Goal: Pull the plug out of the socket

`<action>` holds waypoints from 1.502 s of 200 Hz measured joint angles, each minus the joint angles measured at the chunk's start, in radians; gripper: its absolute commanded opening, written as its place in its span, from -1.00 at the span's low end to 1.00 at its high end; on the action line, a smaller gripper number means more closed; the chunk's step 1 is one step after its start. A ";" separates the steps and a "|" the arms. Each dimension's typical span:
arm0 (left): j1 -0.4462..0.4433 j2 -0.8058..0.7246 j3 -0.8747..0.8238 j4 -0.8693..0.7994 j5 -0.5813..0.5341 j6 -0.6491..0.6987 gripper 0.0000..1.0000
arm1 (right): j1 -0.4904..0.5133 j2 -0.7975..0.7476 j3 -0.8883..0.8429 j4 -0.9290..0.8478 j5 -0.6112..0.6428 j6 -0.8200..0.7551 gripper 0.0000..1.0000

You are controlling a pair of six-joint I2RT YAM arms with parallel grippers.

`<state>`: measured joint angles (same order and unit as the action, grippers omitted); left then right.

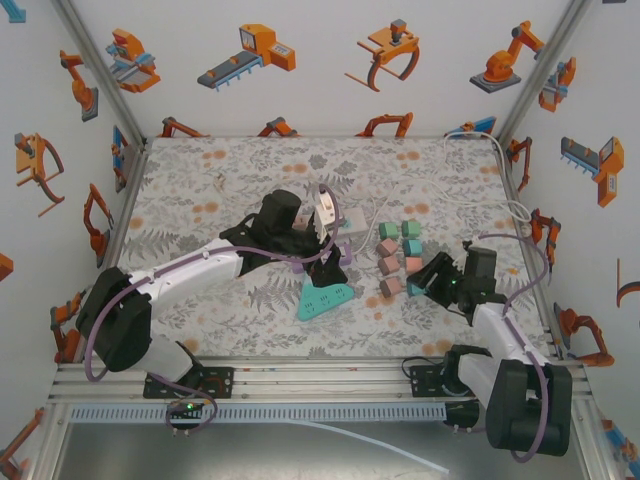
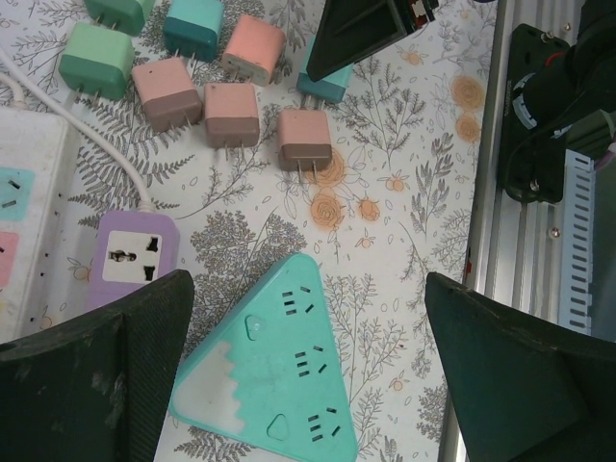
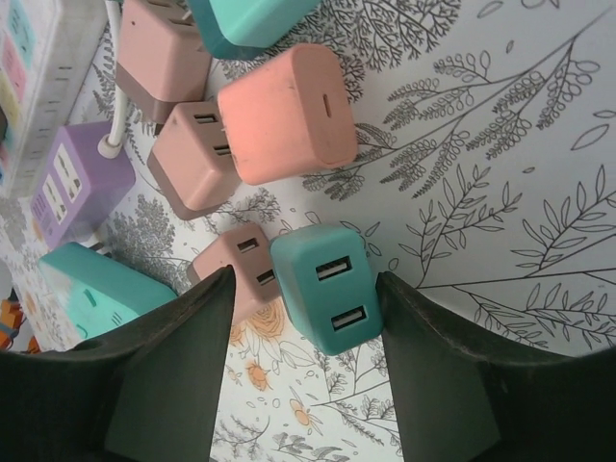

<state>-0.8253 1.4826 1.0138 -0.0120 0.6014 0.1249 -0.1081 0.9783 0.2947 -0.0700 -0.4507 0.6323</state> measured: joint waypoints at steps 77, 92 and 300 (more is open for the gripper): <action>0.000 0.000 0.000 -0.003 -0.006 0.000 0.94 | 0.000 -0.032 0.000 -0.035 0.049 -0.004 0.28; 0.000 0.000 0.000 -0.003 -0.008 0.000 0.94 | 0.000 -0.045 0.005 -0.056 0.057 -0.008 0.32; 0.187 -0.211 -0.166 0.090 -0.503 -0.352 0.93 | 0.449 0.289 0.571 0.154 -0.093 -0.835 0.31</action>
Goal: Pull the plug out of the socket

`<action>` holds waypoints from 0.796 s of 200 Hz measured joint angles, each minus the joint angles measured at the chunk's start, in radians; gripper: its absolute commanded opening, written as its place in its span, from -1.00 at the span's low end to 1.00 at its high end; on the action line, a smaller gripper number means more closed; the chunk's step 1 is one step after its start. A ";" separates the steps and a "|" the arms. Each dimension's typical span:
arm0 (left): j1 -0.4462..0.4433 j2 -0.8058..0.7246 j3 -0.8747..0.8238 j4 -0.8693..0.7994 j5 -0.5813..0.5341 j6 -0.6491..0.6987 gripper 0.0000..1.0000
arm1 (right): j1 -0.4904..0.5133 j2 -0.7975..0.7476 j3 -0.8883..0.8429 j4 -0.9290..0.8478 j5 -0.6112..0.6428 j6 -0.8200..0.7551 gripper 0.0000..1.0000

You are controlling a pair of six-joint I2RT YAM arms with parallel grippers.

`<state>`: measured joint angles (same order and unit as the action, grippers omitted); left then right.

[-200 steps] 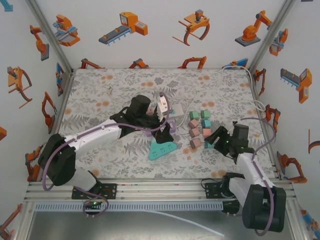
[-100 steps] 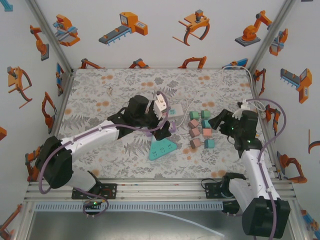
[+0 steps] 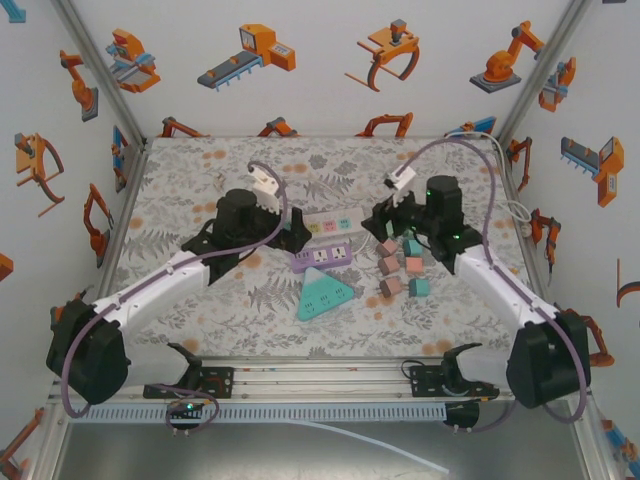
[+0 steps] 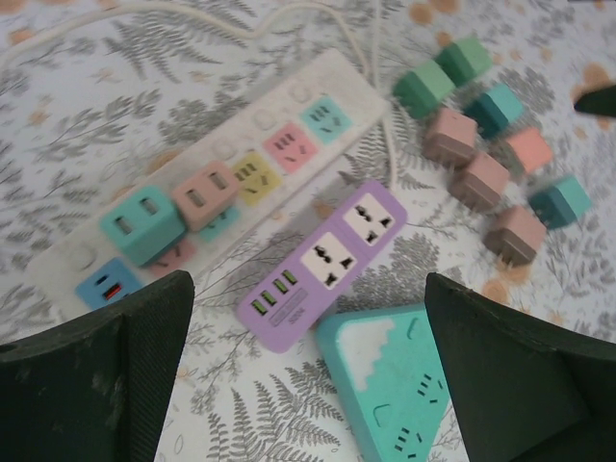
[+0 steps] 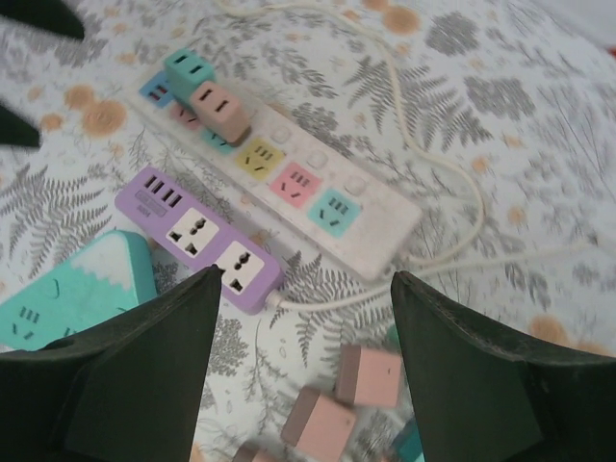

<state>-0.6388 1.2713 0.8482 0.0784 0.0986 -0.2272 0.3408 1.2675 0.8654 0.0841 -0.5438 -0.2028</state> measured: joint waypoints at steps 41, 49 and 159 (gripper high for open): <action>0.087 -0.018 0.000 -0.101 -0.150 -0.101 0.92 | 0.127 0.190 0.150 -0.033 -0.045 -0.274 0.31; 0.108 -0.015 -0.002 -0.120 -0.174 -0.113 0.93 | 0.148 0.226 0.180 -0.046 -0.050 -0.320 0.32; 0.317 0.196 0.004 -0.161 -0.156 -0.162 0.53 | 0.248 0.726 0.582 -0.219 -0.181 -0.620 0.27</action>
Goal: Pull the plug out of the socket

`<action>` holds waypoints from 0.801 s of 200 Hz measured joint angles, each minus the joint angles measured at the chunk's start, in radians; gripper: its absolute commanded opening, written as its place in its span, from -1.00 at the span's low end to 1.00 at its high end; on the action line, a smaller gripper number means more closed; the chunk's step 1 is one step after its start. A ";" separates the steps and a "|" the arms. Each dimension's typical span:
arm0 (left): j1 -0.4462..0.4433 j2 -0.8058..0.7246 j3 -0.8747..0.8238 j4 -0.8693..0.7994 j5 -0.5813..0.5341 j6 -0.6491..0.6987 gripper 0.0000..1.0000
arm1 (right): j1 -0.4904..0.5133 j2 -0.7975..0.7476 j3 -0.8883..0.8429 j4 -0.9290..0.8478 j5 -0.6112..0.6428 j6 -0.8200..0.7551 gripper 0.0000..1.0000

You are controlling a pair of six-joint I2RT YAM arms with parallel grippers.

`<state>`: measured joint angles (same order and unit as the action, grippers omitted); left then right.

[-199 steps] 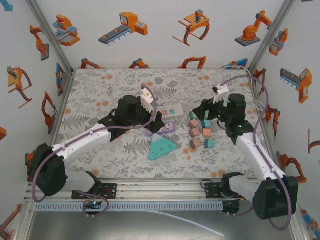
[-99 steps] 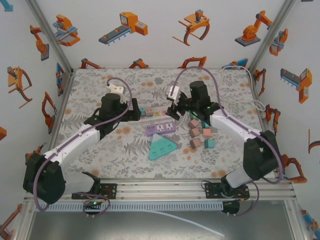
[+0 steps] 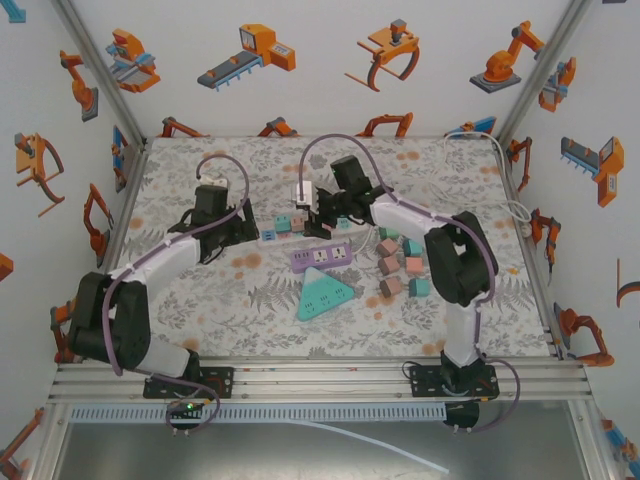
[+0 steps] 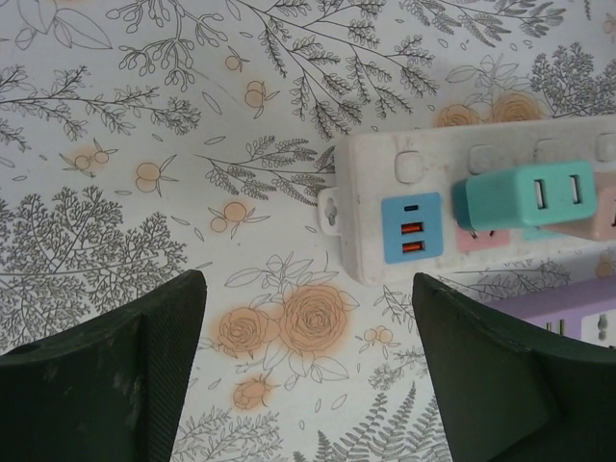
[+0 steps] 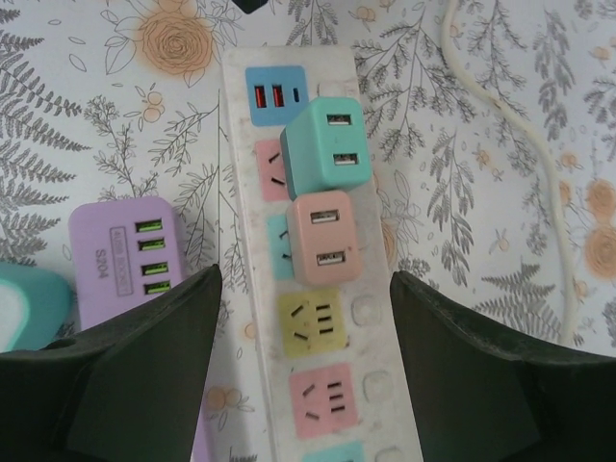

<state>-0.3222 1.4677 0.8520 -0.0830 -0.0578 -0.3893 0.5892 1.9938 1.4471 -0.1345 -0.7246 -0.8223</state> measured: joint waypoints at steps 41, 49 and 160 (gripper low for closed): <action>0.021 0.091 0.043 0.008 0.074 -0.015 0.36 | 0.005 0.117 0.101 -0.039 -0.046 -0.014 0.11; 0.022 0.111 0.056 0.008 0.086 -0.015 0.31 | 0.007 0.129 0.107 -0.042 -0.050 -0.016 0.07; 0.022 0.229 0.097 0.019 0.224 -0.021 0.05 | 0.014 0.161 0.164 -0.091 -0.072 -0.016 -0.46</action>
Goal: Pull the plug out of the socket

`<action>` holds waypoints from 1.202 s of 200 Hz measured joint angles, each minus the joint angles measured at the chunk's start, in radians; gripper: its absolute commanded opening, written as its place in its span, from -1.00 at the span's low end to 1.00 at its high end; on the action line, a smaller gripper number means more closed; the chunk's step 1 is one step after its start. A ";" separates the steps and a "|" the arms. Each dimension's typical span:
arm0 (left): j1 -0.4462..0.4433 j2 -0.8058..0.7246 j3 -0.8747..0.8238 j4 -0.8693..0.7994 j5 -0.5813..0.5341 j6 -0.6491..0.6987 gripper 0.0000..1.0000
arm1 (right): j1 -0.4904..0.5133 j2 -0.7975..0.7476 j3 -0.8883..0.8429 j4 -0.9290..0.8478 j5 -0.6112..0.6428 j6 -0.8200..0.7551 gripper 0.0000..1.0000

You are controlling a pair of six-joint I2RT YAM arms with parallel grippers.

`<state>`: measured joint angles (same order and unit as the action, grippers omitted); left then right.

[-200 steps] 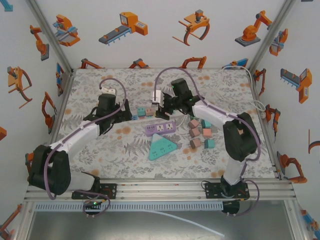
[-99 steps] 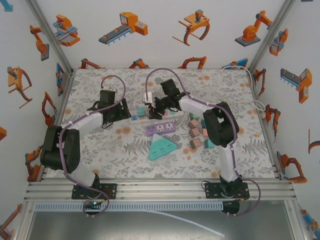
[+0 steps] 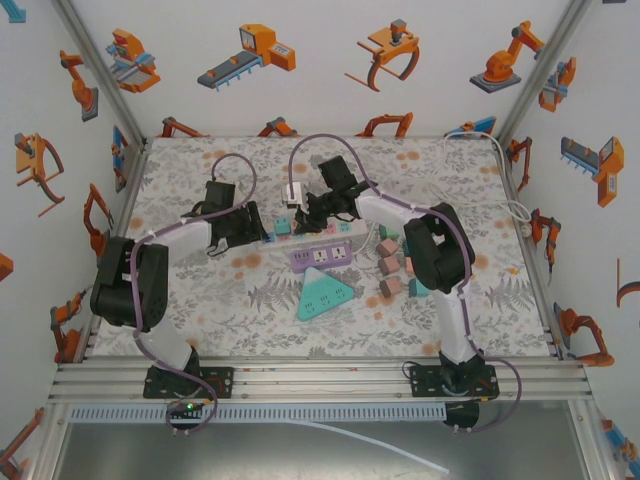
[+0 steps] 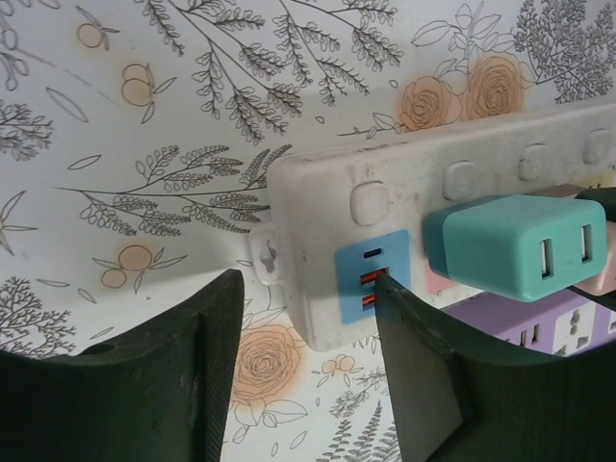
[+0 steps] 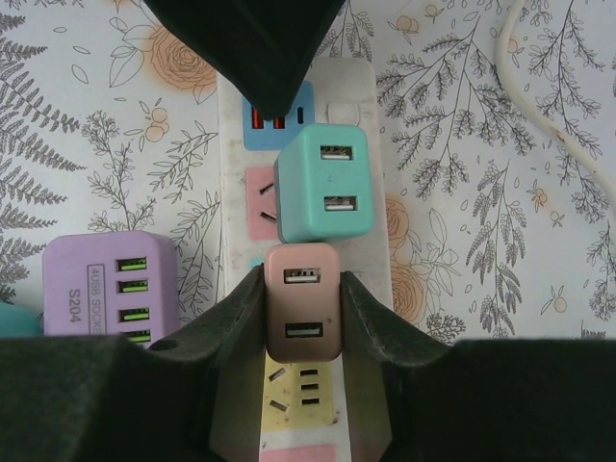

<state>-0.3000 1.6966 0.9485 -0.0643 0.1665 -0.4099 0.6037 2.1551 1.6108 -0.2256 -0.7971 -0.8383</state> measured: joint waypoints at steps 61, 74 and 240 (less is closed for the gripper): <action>0.000 0.017 0.020 -0.020 0.026 0.008 0.00 | 0.000 0.014 0.031 -0.026 -0.004 0.034 -0.65; -0.001 0.017 0.020 -0.020 0.024 0.012 -0.02 | 0.000 0.019 0.041 -0.034 -0.003 0.050 -0.66; -0.034 0.043 0.060 -0.026 -0.021 0.048 -0.06 | 0.001 0.033 0.082 -0.076 0.009 0.154 -0.82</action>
<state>-0.3336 1.7401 1.0084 -0.0902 0.1455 -0.3622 0.6048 2.1880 1.6928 -0.3012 -0.7879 -0.6842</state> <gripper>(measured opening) 0.479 0.328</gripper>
